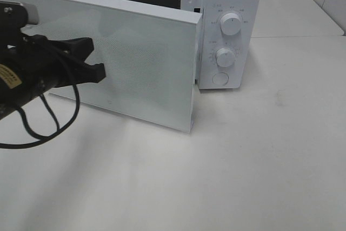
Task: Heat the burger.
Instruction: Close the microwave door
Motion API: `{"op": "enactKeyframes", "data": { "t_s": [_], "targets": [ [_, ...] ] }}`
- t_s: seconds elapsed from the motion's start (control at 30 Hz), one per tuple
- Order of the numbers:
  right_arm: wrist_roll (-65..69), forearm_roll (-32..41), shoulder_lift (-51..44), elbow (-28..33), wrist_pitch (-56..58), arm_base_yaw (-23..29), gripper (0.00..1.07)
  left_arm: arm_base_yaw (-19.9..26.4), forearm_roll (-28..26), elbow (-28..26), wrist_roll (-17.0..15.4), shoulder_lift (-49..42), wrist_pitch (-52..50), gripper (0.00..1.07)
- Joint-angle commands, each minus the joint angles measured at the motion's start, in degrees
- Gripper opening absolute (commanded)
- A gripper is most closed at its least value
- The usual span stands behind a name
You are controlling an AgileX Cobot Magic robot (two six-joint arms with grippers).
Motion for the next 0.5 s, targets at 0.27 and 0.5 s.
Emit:
{"op": "enactKeyframes", "data": {
  "t_s": [0.27, 0.5],
  "targets": [
    [0.00, -0.06, -1.60, 0.17, 0.06, -0.23, 0.75, -9.74, -14.95, -10.54, 7.68, 6.59, 2.23, 0.00],
    [0.00, -0.06, -1.60, 0.17, 0.06, -0.23, 0.75, -10.83, -18.62, -16.39, 9.68, 9.91, 4.81, 0.00]
  ]
}}
